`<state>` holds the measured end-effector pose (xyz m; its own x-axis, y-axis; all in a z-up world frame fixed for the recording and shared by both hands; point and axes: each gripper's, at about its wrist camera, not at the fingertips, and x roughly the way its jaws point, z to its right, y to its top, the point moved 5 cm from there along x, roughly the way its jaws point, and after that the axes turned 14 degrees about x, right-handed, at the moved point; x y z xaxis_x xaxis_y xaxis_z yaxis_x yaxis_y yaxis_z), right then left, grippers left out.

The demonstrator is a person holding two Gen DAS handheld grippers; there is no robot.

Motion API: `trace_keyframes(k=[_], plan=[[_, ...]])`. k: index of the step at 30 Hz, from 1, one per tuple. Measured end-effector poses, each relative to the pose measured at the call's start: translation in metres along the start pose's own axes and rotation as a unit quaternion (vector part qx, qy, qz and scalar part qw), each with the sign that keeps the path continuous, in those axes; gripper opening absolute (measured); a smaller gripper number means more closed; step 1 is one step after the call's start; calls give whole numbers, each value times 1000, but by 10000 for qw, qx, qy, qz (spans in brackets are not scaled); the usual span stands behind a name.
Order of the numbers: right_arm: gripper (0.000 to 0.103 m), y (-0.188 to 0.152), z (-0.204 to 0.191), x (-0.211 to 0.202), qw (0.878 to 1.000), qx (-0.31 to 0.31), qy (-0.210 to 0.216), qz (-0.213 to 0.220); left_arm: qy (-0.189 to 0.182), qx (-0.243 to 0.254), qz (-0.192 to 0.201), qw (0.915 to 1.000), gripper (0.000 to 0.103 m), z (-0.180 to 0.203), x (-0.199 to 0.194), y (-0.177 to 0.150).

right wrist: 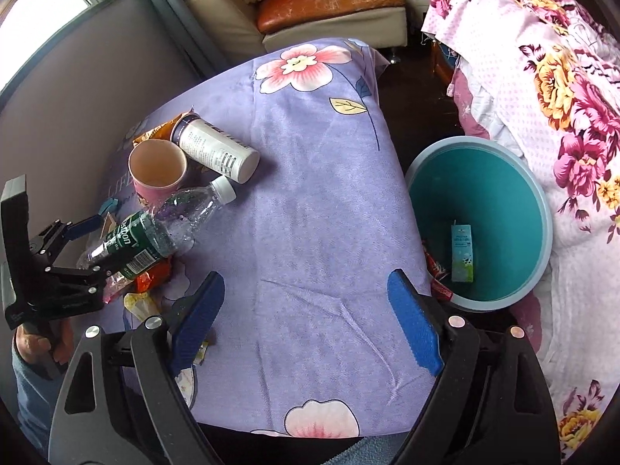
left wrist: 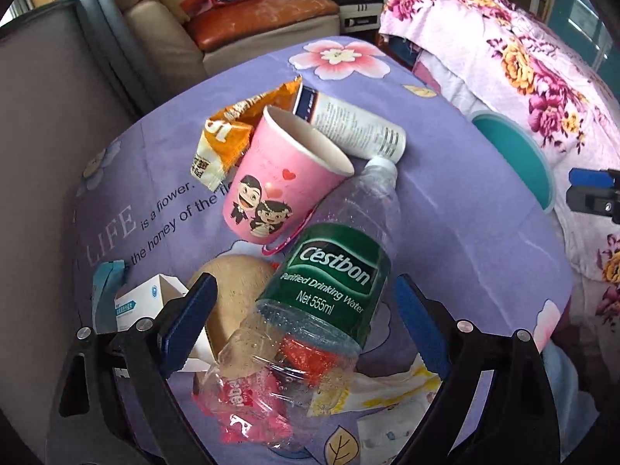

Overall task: Collect trash
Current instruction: 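Grasp the Cestbon water bottle with the left tool while the right tool reaches the yogurt bottle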

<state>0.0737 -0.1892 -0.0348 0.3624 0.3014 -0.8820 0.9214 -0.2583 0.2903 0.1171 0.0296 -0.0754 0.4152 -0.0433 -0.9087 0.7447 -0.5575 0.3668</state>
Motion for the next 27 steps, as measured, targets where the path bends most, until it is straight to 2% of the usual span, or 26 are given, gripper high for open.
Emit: trace_keyframes(k=[3, 5, 6, 10, 13, 17, 18, 19, 27], plan=[[82, -1, 1, 2, 10000, 5, 10, -35, -102, 86, -31, 9999, 91, 12, 6, -6], [82, -2, 3, 4, 10000, 17, 15, -70, -108, 183, 20, 9998, 81, 21, 5, -9], [82, -2, 4, 5, 10000, 24, 21, -81, -152, 236, 6, 9996, 71, 26, 4, -10], [82, -3, 9, 10, 9998, 104, 62, -136, -188, 520, -10, 9985, 70, 43, 6, -11], [82, -5, 12, 13, 9997, 150, 88, -176, -373, 477, -120, 9981, 70, 50, 16, -7], [82, -8, 16, 15, 9996, 184, 85, -218, -369, 420, -224, 9982, 71, 58, 33, -2], [82, -8, 17, 15, 9996, 188, 78, -220, -443, 345, -196, 9982, 70, 58, 34, 0], [82, -8, 19, 15, 9996, 195, 66, -218, -521, 263, -160, 9982, 64, 59, 34, 1], [82, 4, 17, 18, 9997, 123, 23, -209, -697, -63, 519, 9962, 65, 58, -13, 8]])
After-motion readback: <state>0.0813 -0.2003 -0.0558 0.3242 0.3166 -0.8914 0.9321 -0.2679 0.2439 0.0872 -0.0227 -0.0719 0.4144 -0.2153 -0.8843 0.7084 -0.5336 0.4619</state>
